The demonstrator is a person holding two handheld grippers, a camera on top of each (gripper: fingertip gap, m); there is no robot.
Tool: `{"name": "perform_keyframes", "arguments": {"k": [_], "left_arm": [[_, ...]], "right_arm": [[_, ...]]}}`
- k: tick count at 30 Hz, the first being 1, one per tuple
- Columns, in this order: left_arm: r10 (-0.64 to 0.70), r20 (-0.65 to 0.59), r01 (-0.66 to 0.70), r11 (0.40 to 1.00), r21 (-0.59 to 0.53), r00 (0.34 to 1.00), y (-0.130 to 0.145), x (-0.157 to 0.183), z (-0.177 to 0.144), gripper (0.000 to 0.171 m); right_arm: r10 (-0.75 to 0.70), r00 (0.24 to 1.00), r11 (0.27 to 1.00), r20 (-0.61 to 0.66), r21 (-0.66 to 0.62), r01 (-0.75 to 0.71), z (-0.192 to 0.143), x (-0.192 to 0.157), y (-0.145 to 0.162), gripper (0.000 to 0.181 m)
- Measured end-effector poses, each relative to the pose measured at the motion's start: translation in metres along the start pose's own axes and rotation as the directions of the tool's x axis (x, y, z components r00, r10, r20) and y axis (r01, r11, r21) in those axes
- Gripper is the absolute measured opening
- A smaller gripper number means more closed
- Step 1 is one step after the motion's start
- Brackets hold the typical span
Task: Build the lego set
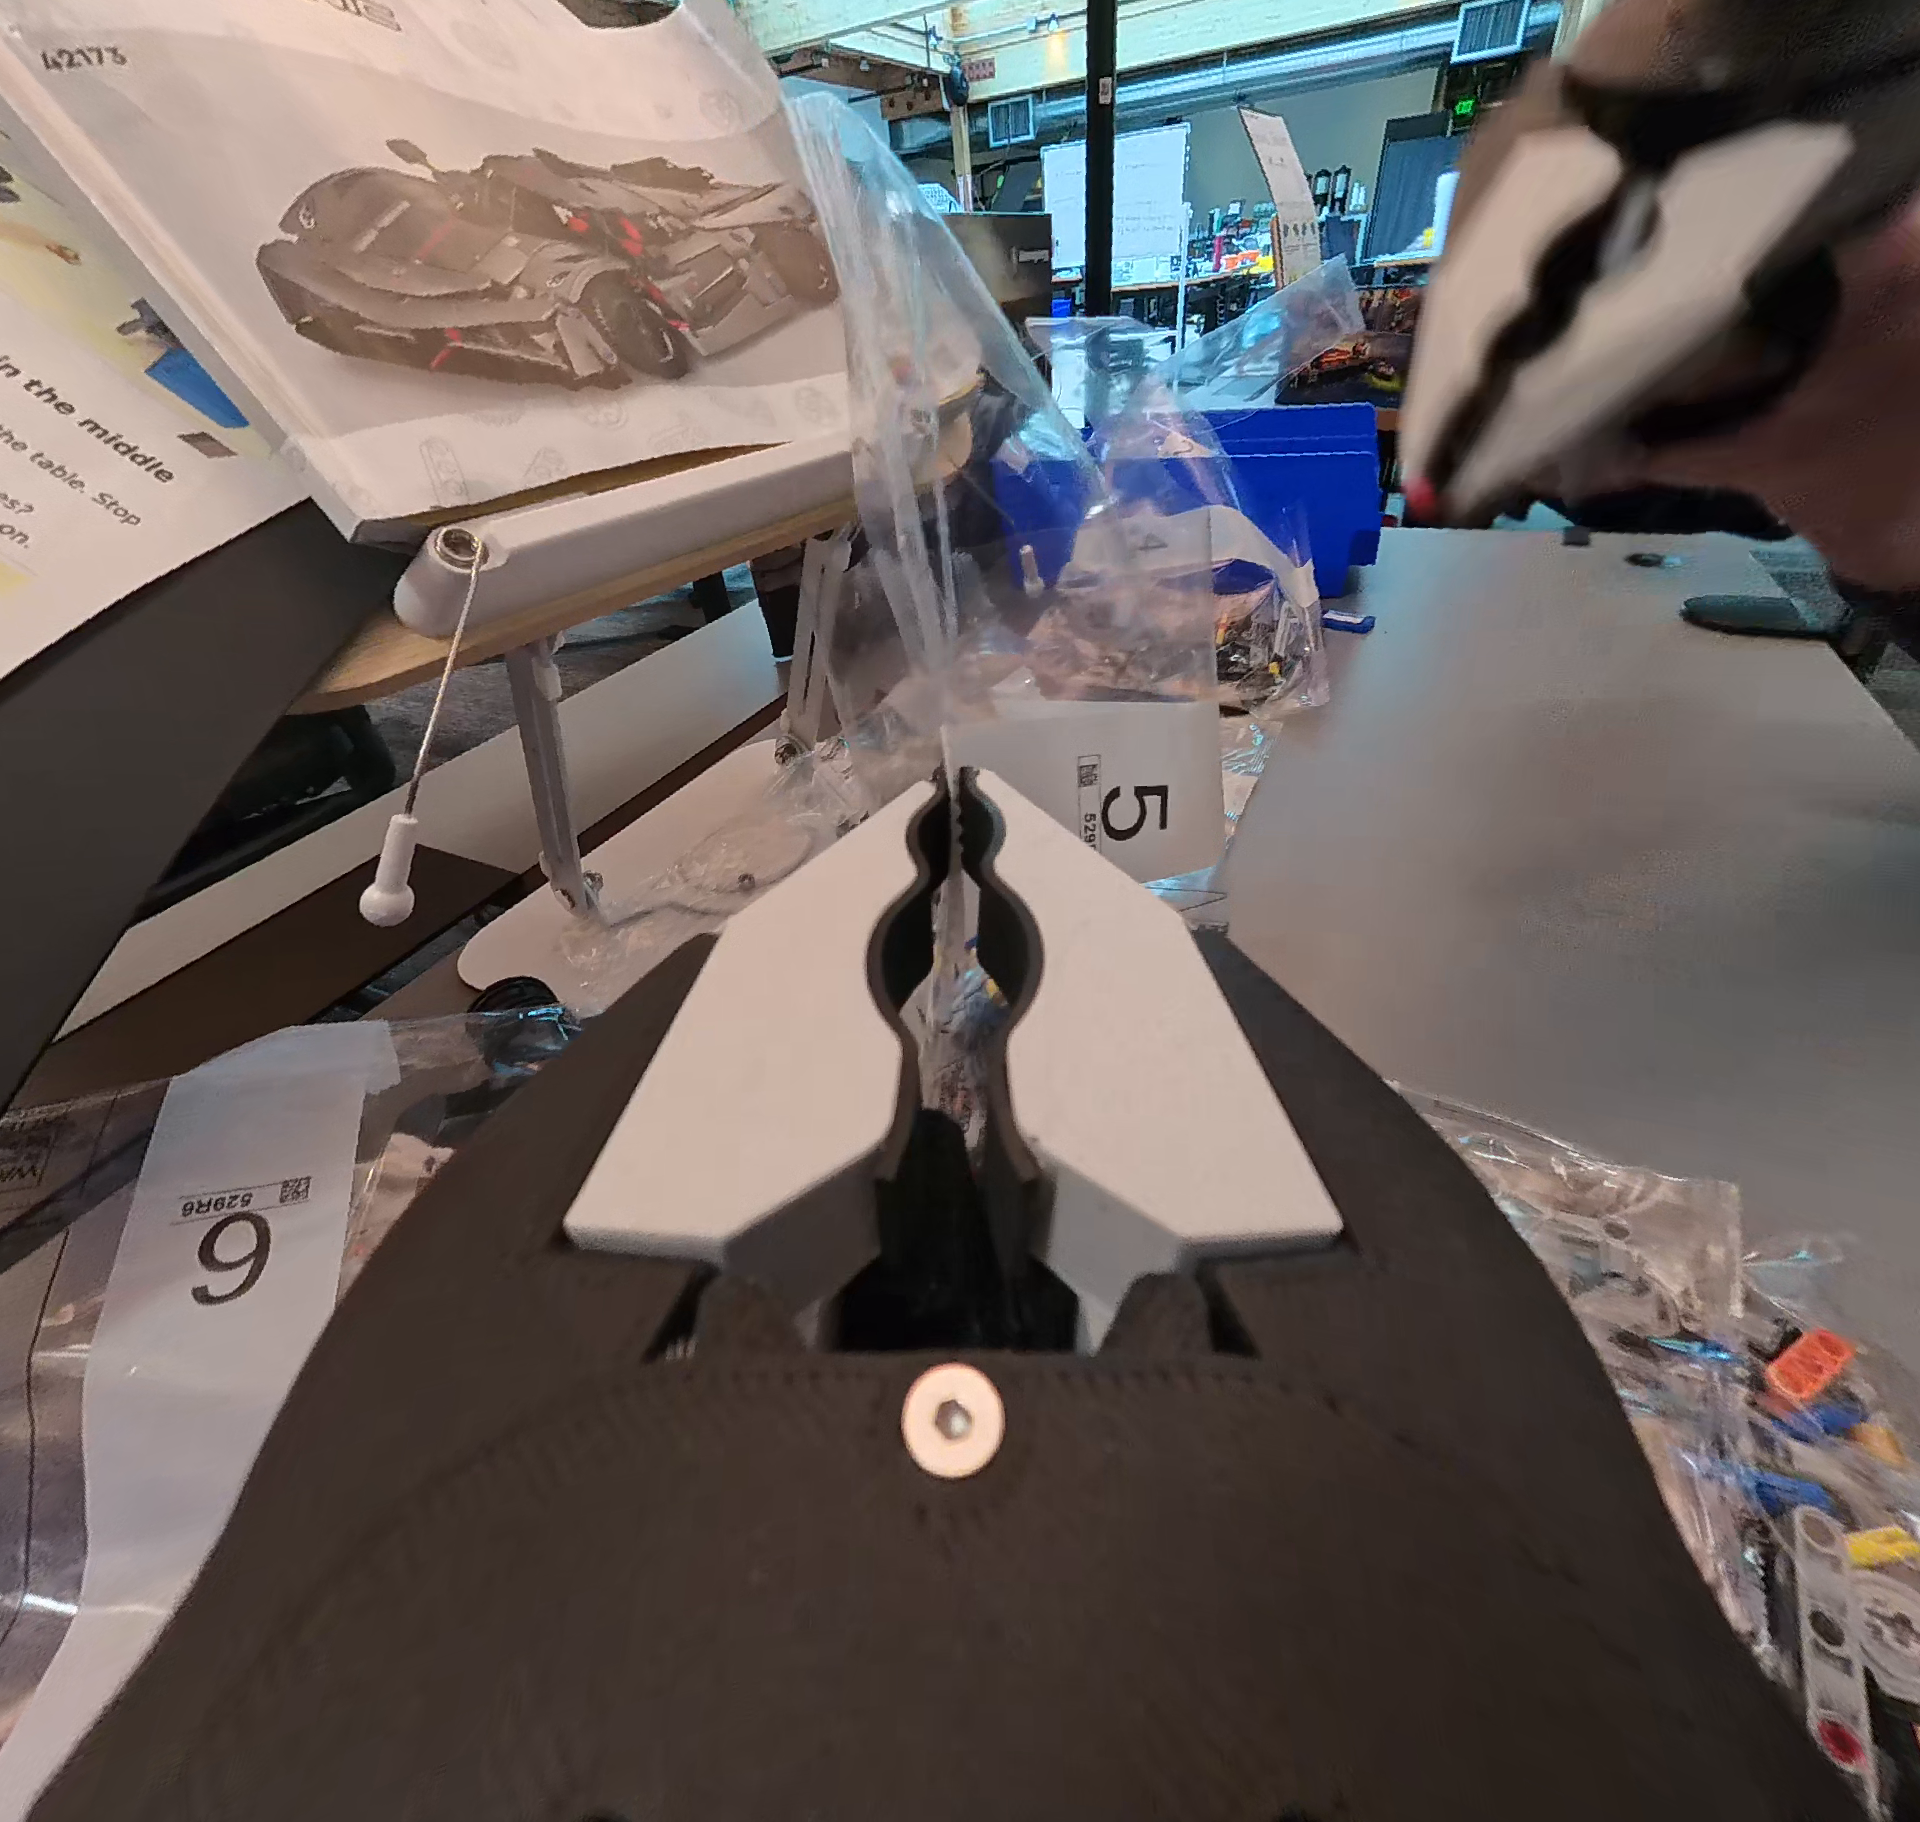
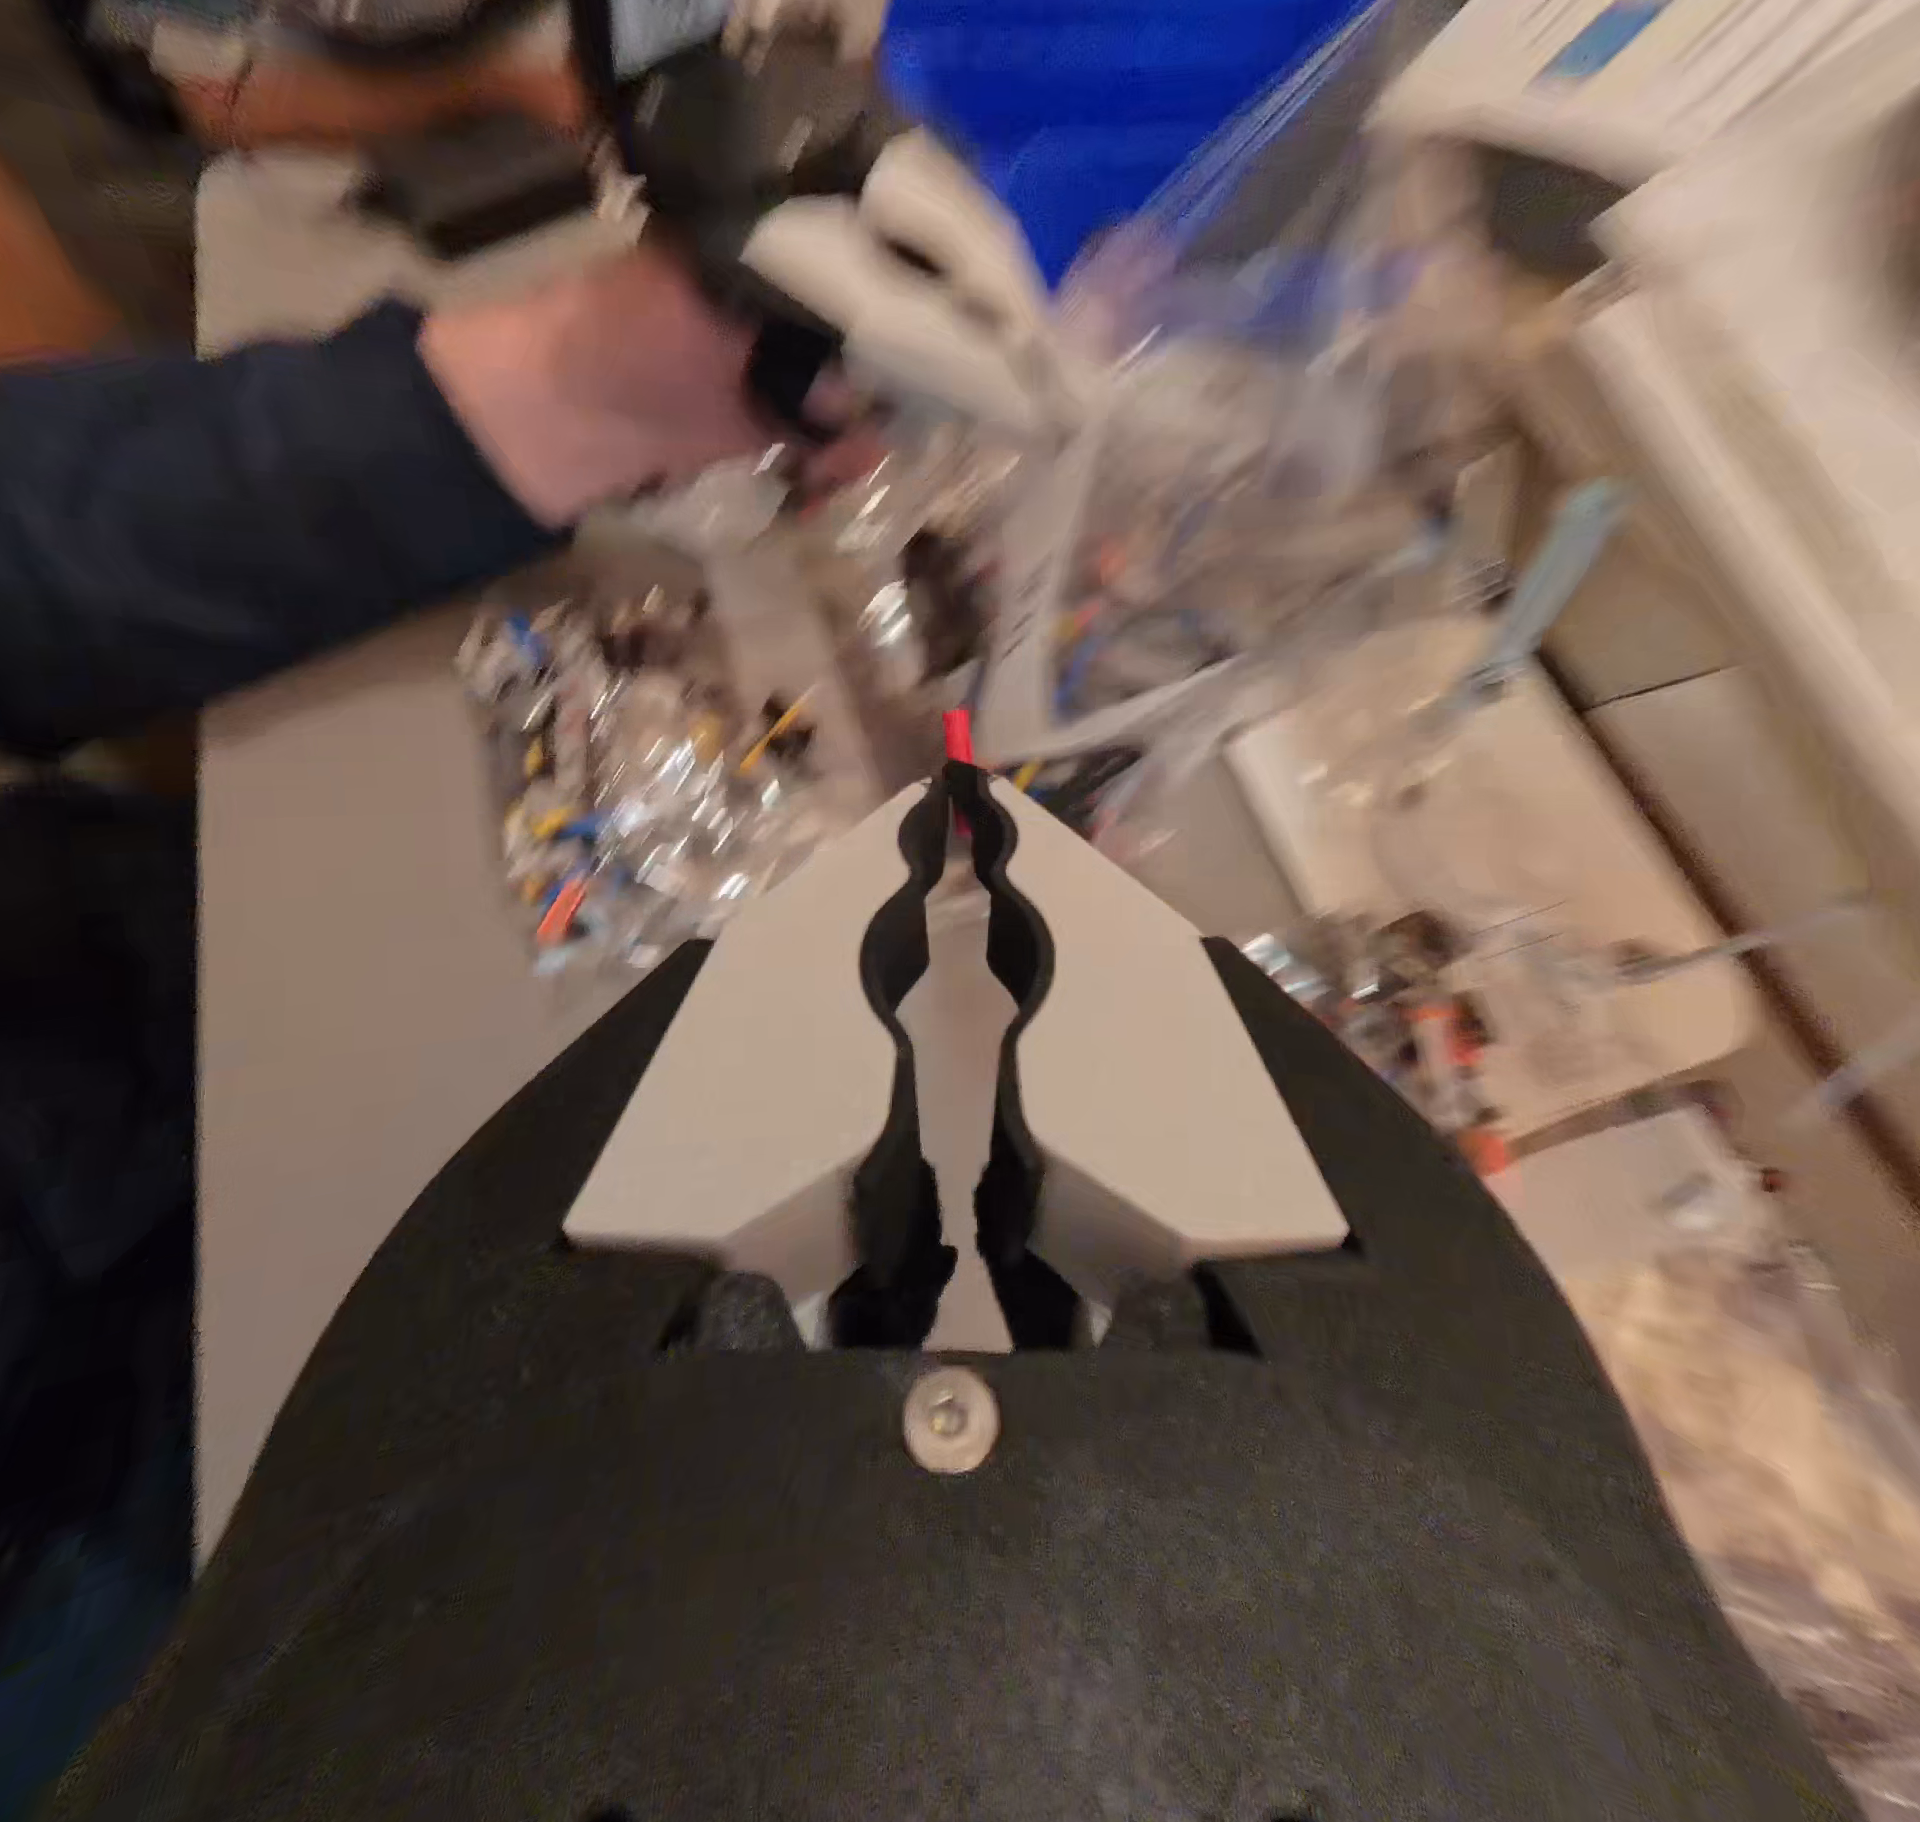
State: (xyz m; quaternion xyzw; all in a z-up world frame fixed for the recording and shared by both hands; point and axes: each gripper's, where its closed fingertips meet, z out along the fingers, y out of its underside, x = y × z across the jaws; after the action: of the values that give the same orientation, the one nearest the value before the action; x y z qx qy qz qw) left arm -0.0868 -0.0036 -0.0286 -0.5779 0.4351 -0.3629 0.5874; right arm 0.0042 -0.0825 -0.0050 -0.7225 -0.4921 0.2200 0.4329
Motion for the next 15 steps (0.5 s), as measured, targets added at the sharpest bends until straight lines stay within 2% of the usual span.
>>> {"name": "perform_keyframes", "arguments": {"k": [2,4,6,9,13,15], "left_arm": [[0.004,-0.006,-0.004,1.0,0.004,1.0,-0.001,0.001,0.0,0.0],[0.012,-0.016,-0.012,1.0,0.011,1.0,-0.002,0.004,0.0,0.0],[0.018,-0.028,-0.018,1.0,0.019,0.999,-0.004,0.006,-0.001,0.0],[0.019,-0.032,-0.018,1.0,0.022,0.999,-0.004,0.007,-0.001,0.0],[0.021,-0.042,-0.02,0.999,0.028,0.999,-0.004,0.008,-0.001,0.0],[0.021,-0.043,-0.02,0.999,0.027,0.999,-0.004,0.008,-0.001,0.0]], "right_arm": [[0.033,0.997,0.995,-0.065,0.095,-0.027,-0.013,0.029,-0.032,0.001],[0.06,0.992,0.996,-0.114,0.079,-0.051,-0.016,0.054,-0.043,0.002],[0.061,0.975,0.997,-0.214,0.059,-0.049,-0.015,0.083,-0.046,0.001],[0.099,0.976,0.994,-0.194,-0.016,-0.104,0.002,0.1,-0.035,0.001],[0.113,0.993,0.983,-0.042,-0.142,-0.118,0.034,0.089,-0.017,0.002],[0.084,0.996,0.991,0.031,-0.103,-0.081,0.046,0.078,-0.029,0.001]]}}
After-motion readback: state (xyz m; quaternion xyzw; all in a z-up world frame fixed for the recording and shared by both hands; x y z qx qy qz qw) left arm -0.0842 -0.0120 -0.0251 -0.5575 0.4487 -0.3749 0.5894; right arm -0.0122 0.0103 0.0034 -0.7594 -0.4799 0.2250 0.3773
